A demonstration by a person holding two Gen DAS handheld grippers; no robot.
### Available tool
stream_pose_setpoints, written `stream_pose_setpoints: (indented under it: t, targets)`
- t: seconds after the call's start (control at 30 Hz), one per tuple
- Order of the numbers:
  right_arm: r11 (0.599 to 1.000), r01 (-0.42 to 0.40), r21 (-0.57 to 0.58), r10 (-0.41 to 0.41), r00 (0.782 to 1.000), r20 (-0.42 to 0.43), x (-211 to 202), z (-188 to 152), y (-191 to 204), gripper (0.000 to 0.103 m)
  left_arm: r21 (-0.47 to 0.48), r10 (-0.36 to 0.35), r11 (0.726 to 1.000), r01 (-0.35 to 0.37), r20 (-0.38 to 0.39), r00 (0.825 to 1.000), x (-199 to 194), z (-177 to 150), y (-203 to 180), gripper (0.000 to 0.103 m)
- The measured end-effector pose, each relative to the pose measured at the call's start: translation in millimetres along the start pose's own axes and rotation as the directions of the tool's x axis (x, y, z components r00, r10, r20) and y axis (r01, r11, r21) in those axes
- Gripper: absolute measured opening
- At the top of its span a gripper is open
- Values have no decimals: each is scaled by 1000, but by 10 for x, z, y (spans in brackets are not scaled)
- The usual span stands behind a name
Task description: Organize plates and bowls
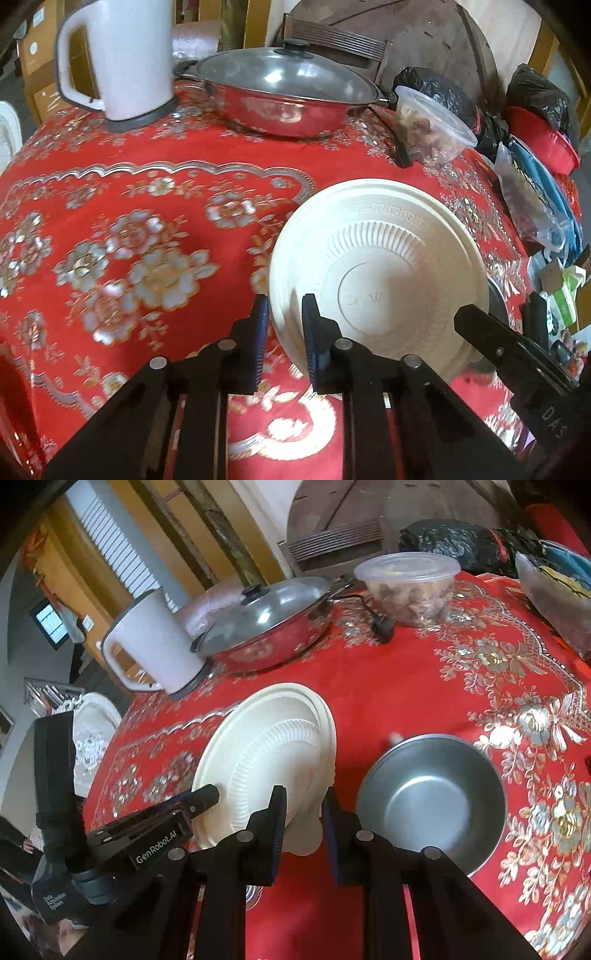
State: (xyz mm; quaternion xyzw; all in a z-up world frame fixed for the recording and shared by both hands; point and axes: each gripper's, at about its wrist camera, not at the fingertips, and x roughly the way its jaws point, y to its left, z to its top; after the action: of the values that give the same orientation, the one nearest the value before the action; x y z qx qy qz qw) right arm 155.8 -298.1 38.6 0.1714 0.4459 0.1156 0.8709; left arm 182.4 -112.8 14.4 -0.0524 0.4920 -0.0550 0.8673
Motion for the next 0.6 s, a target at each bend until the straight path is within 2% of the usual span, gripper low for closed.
stream_pose_setpoints:
  t: [0.2, 0.6]
  targets:
    - [1000, -14, -20, 13, 1000, -9, -50, -218, 126, 22, 8, 29, 1000, -29, 23, 999, -127, -167, 112, 16]
    - [997, 11, -78, -8, 999, 38, -345, -708, 341, 24, 47, 55, 997, -59, 78, 995, -393, -612, 174, 16]
